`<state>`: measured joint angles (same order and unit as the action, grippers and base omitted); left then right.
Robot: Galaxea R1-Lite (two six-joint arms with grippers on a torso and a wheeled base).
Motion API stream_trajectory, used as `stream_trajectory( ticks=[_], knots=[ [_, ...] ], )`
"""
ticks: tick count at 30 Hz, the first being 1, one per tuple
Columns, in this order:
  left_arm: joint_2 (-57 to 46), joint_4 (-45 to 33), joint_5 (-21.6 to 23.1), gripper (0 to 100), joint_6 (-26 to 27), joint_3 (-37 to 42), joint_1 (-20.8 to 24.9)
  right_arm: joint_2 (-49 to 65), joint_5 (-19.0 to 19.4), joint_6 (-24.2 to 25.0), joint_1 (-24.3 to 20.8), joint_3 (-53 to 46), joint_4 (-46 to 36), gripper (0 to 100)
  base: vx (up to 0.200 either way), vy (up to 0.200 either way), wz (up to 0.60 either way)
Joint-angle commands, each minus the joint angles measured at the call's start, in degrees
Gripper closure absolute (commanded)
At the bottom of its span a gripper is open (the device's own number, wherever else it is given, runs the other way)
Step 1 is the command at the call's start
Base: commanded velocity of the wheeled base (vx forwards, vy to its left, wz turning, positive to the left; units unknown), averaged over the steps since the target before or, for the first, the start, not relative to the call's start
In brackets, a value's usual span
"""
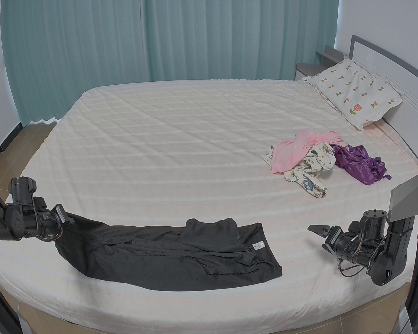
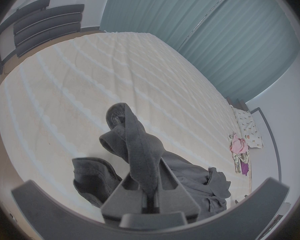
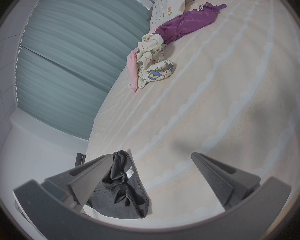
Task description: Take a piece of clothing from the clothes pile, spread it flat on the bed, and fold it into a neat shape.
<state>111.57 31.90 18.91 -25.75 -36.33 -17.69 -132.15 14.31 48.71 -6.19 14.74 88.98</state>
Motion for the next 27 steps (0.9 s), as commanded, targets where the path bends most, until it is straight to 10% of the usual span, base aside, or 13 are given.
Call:
stream_trajectory(
  ticks=[1,27],
  knots=[
    [-3.8,0.0,-4.9,100,-3.7,1.5,8.0,0.1,0.0,0.0,0.0,-0.1,0.7,0,0.0,-0.2,0.0],
    [-3.8,-5.2,-16.3,100,-11.5,-0.3,28.4,0.7,0.0,0.0,-0.4,0.0,0.7,0,0.0,-0.2,0.0]
  ],
)
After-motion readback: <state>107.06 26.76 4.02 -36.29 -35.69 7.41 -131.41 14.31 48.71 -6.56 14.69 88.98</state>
